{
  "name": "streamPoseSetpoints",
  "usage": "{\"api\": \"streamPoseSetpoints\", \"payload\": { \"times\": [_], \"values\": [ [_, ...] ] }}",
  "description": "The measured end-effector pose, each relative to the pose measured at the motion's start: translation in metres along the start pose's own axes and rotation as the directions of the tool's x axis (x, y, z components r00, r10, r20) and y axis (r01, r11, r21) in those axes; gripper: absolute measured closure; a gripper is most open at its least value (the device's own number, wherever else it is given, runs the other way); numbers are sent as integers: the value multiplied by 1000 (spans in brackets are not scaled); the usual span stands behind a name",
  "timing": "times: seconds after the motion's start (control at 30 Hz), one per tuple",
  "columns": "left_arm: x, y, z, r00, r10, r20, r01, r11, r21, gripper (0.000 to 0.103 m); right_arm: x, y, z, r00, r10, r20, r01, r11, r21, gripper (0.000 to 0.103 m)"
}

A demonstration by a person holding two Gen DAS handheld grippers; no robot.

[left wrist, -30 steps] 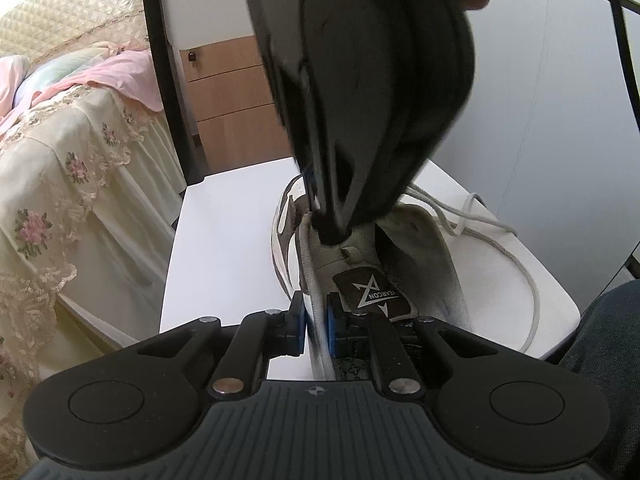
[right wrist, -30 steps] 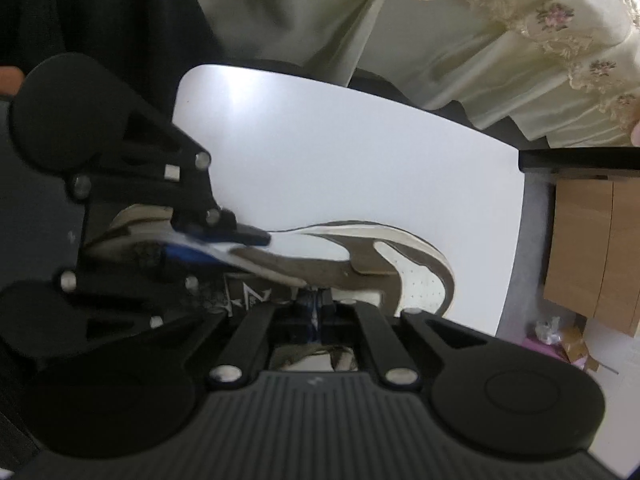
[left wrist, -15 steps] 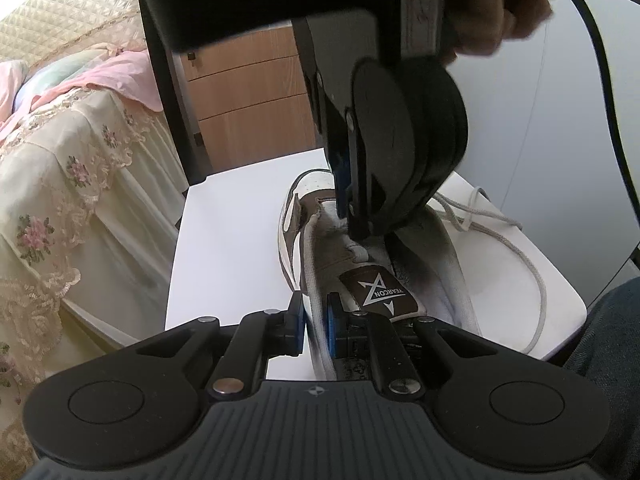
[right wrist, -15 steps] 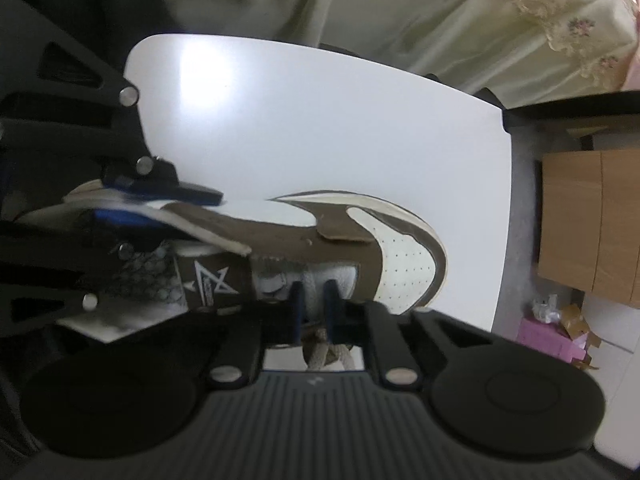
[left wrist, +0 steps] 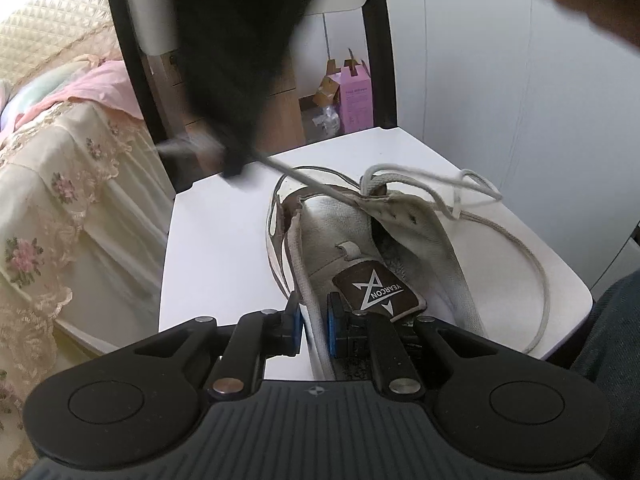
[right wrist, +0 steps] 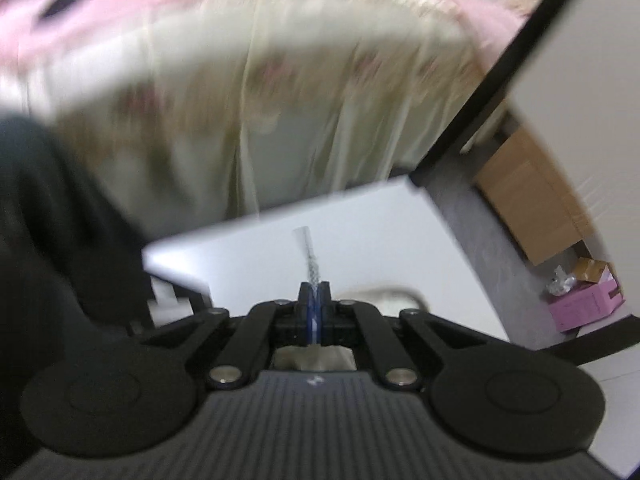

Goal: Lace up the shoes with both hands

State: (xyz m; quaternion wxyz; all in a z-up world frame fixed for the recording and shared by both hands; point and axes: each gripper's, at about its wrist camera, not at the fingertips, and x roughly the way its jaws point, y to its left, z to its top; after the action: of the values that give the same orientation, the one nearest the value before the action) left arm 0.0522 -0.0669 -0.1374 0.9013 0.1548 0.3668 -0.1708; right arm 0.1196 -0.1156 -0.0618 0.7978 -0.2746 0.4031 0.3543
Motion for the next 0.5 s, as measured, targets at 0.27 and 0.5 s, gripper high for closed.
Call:
{"api": "streamPoseSetpoints", "payload": {
  "times": [0.27, 0.5],
  "values": [
    [2, 3, 1, 1000, 16, -12, -16, 1000, -14, 91, -73, -18, 53, 965, -41, 260, -7, 984, 180, 101],
    [5, 2, 2, 1000, 3, -15, -3, 1000, 9, 91, -114, -13, 76, 914, -73, 398, -14, 978, 210, 101]
  ]
}}
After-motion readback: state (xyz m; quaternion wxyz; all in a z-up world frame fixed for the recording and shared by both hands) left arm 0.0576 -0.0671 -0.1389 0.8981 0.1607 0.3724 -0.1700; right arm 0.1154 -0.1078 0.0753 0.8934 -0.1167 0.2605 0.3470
